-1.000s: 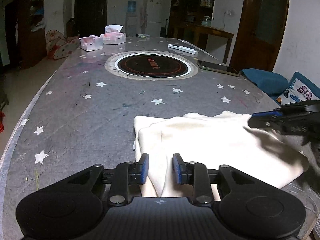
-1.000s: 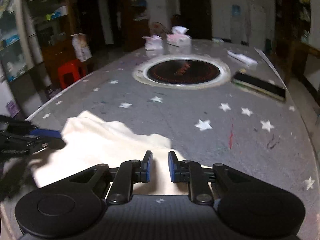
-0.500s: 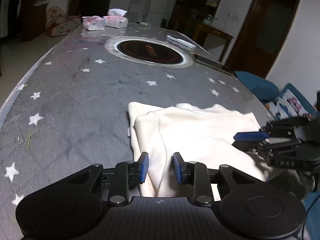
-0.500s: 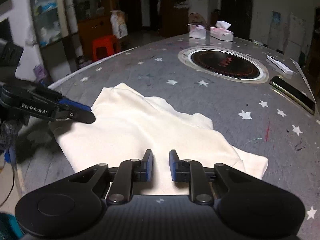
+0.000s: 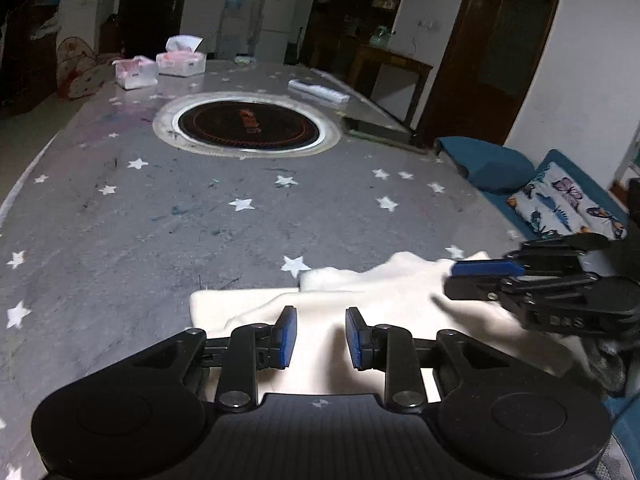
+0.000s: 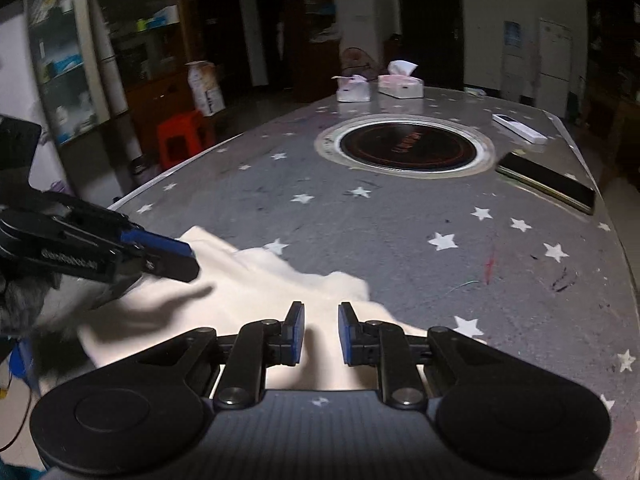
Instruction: Fold clothes
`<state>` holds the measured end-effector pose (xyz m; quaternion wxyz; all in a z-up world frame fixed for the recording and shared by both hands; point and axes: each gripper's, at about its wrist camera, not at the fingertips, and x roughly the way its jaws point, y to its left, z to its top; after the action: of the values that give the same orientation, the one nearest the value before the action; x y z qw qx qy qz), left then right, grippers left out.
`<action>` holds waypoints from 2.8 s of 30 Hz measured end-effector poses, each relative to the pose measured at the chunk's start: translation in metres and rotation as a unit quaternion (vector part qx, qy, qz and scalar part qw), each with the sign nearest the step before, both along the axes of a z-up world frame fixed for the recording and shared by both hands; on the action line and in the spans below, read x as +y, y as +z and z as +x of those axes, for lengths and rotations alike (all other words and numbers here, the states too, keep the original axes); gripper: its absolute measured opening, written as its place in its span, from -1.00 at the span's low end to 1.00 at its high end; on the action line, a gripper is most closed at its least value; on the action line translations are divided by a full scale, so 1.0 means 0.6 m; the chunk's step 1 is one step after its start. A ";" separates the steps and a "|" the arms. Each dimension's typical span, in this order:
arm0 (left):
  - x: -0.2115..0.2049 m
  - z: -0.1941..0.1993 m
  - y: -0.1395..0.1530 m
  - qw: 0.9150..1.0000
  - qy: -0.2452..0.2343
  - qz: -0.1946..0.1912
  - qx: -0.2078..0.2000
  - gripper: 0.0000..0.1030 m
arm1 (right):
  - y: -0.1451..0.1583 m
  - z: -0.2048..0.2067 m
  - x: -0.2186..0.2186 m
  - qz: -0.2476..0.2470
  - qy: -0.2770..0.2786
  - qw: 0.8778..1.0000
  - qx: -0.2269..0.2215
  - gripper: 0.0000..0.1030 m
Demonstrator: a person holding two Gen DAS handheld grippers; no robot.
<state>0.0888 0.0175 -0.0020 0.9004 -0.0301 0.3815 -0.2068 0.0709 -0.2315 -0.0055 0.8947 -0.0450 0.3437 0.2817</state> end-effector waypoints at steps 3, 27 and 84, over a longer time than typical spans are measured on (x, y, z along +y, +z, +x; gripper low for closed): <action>-0.002 0.022 -0.021 1.000 0.011 -0.002 0.017 -0.49 | -0.012 0.012 0.001 -0.004 -0.013 1.000 0.008 -0.67; -0.097 -0.109 -0.004 0.992 -0.109 0.018 -0.063 -0.46 | 0.017 -0.121 -0.061 -0.019 -0.004 1.000 -0.005 -0.66; 0.045 -0.190 0.005 0.997 -0.025 -0.027 -0.071 -0.27 | 0.007 -0.136 0.039 -0.078 0.128 0.988 -0.026 -0.54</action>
<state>-0.0252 0.0445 0.0012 0.9187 -0.0302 0.3115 -0.2410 -0.0107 -0.2082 -0.0013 0.8536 -0.1654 0.3328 0.3651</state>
